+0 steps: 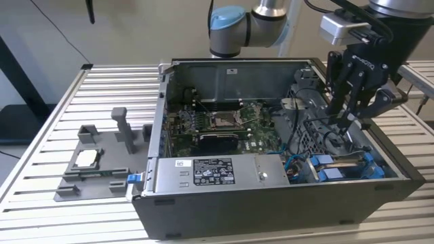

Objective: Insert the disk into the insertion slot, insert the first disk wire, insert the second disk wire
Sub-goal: 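Insert the first disk wire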

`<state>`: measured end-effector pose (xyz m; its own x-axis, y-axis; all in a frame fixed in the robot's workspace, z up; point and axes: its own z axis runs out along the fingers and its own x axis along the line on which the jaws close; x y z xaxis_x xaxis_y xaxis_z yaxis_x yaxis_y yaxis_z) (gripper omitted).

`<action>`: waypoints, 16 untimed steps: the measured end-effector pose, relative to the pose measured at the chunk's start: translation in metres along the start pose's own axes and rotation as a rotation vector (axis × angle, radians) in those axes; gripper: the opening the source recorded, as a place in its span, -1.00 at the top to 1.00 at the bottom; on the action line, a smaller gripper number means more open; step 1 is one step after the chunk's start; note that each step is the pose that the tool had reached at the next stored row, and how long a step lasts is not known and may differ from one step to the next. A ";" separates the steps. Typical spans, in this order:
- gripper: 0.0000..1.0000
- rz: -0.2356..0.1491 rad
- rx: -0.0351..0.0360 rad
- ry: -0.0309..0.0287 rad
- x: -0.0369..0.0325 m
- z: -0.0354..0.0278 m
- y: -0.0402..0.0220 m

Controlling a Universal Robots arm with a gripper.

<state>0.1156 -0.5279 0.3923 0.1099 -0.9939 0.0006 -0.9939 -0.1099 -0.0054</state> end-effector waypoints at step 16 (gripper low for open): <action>0.18 -0.017 0.0004 -0.0001 -0.0026 0.0034 -0.0016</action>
<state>0.1169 -0.5251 0.3890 0.1265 -0.9920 0.0007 -0.9920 -0.1265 -0.0057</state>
